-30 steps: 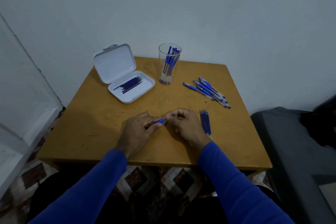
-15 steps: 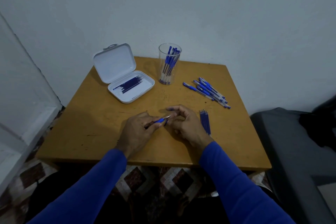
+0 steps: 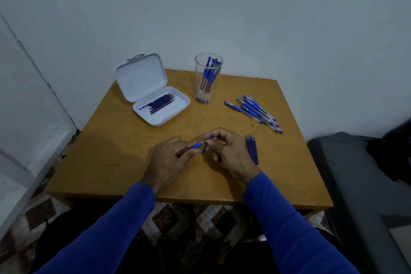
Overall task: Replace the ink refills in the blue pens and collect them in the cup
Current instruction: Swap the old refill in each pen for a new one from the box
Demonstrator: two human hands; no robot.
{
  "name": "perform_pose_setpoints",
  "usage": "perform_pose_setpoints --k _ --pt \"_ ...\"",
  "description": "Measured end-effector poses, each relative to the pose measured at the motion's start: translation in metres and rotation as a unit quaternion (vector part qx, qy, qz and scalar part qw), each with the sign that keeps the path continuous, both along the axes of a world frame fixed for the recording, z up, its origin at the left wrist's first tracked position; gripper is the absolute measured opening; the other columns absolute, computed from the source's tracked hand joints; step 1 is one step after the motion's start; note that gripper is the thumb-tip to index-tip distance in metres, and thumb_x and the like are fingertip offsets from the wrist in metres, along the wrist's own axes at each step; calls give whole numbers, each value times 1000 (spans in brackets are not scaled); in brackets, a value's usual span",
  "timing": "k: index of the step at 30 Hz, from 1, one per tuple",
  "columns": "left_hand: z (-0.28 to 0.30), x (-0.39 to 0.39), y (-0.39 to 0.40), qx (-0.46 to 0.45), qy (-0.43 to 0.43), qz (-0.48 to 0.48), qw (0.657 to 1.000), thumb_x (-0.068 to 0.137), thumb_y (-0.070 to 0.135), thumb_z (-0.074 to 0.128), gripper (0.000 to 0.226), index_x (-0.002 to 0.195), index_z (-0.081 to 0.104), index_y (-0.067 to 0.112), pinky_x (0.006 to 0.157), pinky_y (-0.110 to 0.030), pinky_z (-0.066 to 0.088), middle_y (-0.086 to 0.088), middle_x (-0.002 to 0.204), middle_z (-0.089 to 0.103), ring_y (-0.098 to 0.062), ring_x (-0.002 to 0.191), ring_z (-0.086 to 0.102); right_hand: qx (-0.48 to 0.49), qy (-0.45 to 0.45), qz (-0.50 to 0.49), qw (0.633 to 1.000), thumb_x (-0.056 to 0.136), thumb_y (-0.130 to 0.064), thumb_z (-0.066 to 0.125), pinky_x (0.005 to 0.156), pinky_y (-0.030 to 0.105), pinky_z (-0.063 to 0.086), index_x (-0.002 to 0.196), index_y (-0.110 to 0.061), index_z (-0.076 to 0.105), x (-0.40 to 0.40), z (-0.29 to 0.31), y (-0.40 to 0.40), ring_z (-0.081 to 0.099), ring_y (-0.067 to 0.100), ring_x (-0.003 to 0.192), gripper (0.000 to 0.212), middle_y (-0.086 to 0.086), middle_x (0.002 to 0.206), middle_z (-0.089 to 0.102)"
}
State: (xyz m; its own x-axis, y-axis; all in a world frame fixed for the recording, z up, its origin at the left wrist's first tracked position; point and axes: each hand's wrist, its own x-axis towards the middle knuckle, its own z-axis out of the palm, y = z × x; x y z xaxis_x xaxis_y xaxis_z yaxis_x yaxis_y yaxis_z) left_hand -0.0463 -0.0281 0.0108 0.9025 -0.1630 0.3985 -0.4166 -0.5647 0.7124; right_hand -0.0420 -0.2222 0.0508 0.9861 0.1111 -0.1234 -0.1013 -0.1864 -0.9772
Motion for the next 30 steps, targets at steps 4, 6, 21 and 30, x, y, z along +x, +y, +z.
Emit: perform_pose_setpoints --k 4,6,21,30 --pt "0 0 -1 -8 -2 9 1000 89 26 76 26 115 76 20 60 -10 40 16 76 59 -8 73 58 -2 0 -46 999 101 -9 58 50 21 45 104 -15 68 1 1 -1 53 9 59 12 -4 84 68" --pt "-1 0 -1 -5 0 11 1000 90 26 75 27 116 75 20 60 -11 43 16 78 61 -9 75 59 -62 -19 -88 994 102 -12 58 60 22 47 100 -22 67 4 -1 -3 57 7 71 13 -8 89 66" --pt "-2 0 -1 -7 1 8 1000 91 27 74 26 116 76 20 62 -10 42 12 80 63 -10 75 59 -364 -50 -36 929 99 -12 60 76 18 44 118 -20 66 17 -17 -2 58 9 103 22 -1 119 62" --pt "1 -2 0 7 -6 15 1000 93 31 70 26 118 74 23 60 -11 42 12 79 61 -7 73 57 -111 -35 -76 990 100 -22 62 64 19 45 98 -21 73 -4 -5 9 59 4 75 11 -3 96 70"
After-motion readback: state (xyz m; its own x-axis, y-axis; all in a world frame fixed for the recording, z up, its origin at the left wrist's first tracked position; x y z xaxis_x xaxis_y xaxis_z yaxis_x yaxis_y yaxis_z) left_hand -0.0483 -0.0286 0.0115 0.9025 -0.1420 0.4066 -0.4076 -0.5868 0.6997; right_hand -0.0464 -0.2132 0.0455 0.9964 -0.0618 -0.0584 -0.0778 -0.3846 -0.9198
